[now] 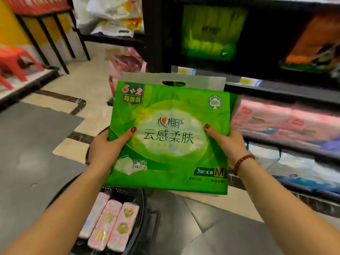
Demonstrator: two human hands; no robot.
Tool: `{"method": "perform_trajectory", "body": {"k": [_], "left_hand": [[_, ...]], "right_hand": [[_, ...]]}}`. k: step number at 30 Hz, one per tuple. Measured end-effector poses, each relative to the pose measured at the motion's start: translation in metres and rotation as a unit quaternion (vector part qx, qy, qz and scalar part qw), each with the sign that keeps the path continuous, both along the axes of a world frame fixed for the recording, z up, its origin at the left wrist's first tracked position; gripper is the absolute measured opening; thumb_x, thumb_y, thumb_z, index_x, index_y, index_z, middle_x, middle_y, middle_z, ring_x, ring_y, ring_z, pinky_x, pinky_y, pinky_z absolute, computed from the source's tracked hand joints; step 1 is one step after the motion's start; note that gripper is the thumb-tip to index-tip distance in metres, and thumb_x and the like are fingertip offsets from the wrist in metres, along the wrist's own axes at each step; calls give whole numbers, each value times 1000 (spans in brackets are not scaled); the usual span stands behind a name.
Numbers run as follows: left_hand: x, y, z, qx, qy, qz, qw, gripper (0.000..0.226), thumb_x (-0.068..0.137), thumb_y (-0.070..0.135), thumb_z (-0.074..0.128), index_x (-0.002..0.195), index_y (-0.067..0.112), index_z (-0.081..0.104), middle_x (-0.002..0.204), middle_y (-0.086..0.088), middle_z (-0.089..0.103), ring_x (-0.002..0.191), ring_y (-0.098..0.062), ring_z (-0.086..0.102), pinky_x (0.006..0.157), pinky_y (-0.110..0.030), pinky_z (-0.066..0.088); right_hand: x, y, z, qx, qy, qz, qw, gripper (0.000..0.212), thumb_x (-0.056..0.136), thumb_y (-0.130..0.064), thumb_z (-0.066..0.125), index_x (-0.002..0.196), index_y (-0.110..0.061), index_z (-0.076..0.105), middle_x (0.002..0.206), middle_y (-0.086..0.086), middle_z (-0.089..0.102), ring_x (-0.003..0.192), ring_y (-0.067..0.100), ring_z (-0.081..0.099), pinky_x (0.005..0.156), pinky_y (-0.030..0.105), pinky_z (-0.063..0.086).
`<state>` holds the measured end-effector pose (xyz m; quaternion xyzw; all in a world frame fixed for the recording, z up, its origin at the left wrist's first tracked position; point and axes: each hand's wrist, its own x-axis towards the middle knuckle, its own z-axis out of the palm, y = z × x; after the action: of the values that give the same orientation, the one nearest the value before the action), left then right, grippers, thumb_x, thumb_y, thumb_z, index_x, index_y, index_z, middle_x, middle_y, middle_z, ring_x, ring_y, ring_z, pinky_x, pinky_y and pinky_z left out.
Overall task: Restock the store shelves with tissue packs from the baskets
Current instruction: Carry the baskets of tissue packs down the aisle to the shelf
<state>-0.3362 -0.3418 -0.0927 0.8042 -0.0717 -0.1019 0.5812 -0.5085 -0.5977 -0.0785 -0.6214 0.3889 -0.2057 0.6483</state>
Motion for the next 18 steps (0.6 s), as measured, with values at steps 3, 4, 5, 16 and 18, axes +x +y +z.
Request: {"method": "perform_trajectory", "body": {"k": [3, 4, 5, 16, 18], "left_hand": [[-16, -46, 33, -10, -28, -16, 999, 57, 44, 79, 73, 76, 32, 73, 80, 6, 75, 82, -22, 71, 80, -50, 57], [-19, -58, 44, -13, -38, -22, 999, 59, 44, 79, 73, 77, 30, 73, 83, 3, 76, 84, -25, 71, 82, -51, 56], [-22, -70, 56, -16, -49, -27, 998, 60, 43, 79, 72, 77, 29, 73, 84, 0, 76, 85, -28, 70, 83, -52, 56], [-1, -164, 164, -27, -172, -35, 984, 52, 52, 77, 73, 67, 27, 73, 60, 7, 70, 70, -21, 69, 65, -35, 54], [12, -179, 182, -37, -180, -49, 982, 55, 51, 77, 72, 67, 24, 73, 58, 8, 70, 67, -19, 69, 59, -31, 50]], "right_hand": [[-22, -42, 34, -42, -22, -13, 999, 59, 71, -38, 80, 119, -14, 56, 113, 4, 67, 98, 25, 67, 85, 47, 55], [-27, -54, 45, -57, -30, -21, 998, 58, 71, -38, 80, 117, -14, 54, 113, 4, 67, 97, 23, 66, 82, 44, 56], [-33, -65, 55, -69, -38, -28, 997, 56, 71, -37, 80, 114, -14, 52, 112, 4, 66, 95, 22, 66, 77, 42, 57], [-44, -138, 152, -164, -87, -16, 983, 62, 61, -33, 83, 114, -12, 58, 106, 6, 69, 93, 26, 68, 82, 50, 56], [-34, -151, 170, -179, -92, -15, 979, 62, 59, -36, 83, 111, -13, 60, 104, 7, 70, 92, 27, 68, 81, 51, 57]]}}
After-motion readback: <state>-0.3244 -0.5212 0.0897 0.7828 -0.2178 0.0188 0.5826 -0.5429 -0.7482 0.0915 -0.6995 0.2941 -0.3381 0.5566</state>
